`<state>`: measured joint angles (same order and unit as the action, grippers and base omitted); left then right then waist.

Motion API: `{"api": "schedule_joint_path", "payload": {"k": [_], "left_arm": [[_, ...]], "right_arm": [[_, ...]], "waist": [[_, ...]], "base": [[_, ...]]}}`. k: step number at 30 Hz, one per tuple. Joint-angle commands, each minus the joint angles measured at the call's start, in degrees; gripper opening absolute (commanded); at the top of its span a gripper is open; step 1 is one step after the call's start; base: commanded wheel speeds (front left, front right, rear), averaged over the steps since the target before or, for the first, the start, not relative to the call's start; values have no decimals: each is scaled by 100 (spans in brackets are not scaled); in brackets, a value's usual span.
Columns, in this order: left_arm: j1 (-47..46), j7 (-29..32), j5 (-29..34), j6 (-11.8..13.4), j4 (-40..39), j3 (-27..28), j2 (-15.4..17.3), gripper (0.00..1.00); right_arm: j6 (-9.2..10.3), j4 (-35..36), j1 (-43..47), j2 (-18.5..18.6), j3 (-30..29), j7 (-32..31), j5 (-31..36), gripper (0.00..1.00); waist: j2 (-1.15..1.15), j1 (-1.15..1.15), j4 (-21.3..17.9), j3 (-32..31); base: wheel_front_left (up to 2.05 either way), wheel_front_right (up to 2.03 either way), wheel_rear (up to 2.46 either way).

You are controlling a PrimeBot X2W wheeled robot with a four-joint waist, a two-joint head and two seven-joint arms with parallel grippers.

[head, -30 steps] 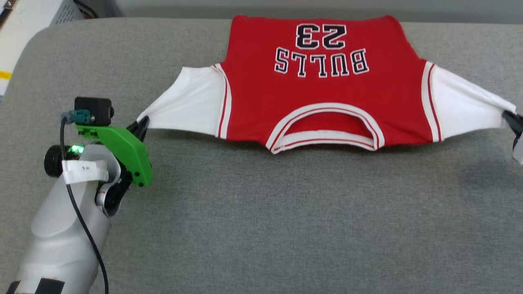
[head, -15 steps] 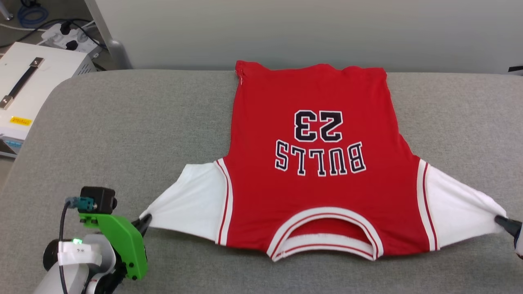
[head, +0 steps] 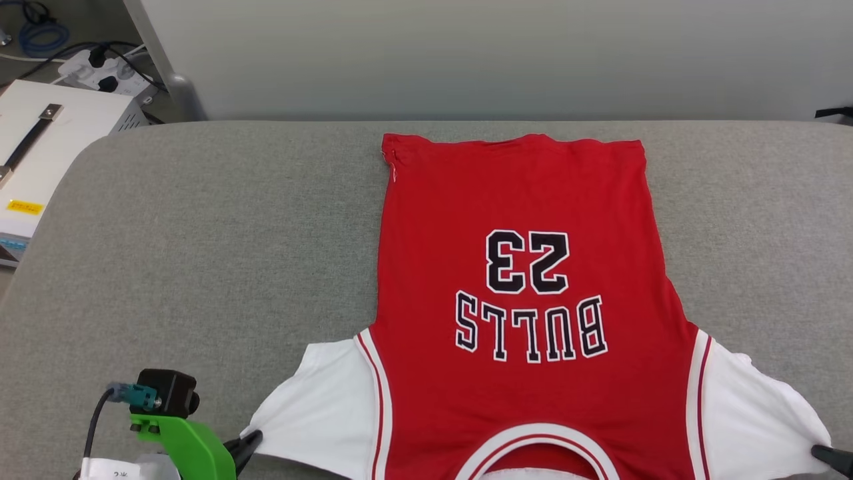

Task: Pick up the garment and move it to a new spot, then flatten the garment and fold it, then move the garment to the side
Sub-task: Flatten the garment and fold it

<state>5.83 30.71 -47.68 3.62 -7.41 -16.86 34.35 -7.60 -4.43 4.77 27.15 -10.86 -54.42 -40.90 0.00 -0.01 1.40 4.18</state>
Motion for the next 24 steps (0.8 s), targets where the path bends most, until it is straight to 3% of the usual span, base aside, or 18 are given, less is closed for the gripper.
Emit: {"api": "schedule_joint_path", "payload": {"k": [1,2,3,4,5,10,16,24], "left_arm": [[34,73,-34,36,-114,10,76,0],[22,153,-61,32,-228,-8,101,0],[5,224,-96,7,-346,-29,122,0],[-5,284,-149,-26,-440,-48,129,0],[-7,349,-223,-43,-519,-56,126,0],[-43,590,-323,-25,-1028,-55,243,0],[-60,737,-19,217,-1807,-94,396,0],[-231,801,385,326,-2481,-283,423,0]], "right_arm": [[11,107,46,-40,-88,-74,77,0],[11,193,19,-92,-146,-133,107,0],[11,298,-26,-128,-174,-180,128,20],[11,394,-56,-137,-173,-215,134,52],[11,457,-85,-150,-171,-295,119,100],[11,878,-525,-154,-244,-632,71,100],[11,1373,-1540,-211,-243,-1129,-20,100],[11,1139,-3293,-252,-163,-2044,344,100]], "waist": [[0,1,21,83],[0,1,37,134],[0,1,50,182],[0,1,65,229],[0,1,78,271],[0,1,181,675],[0,1,393,1248],[0,1,797,2111]], "base": [[0,0,0],[0,0,0],[0,0,0],[0,0,0],[0,0,0],[0,0,0],[0,0,0],[0,0,0]]}}
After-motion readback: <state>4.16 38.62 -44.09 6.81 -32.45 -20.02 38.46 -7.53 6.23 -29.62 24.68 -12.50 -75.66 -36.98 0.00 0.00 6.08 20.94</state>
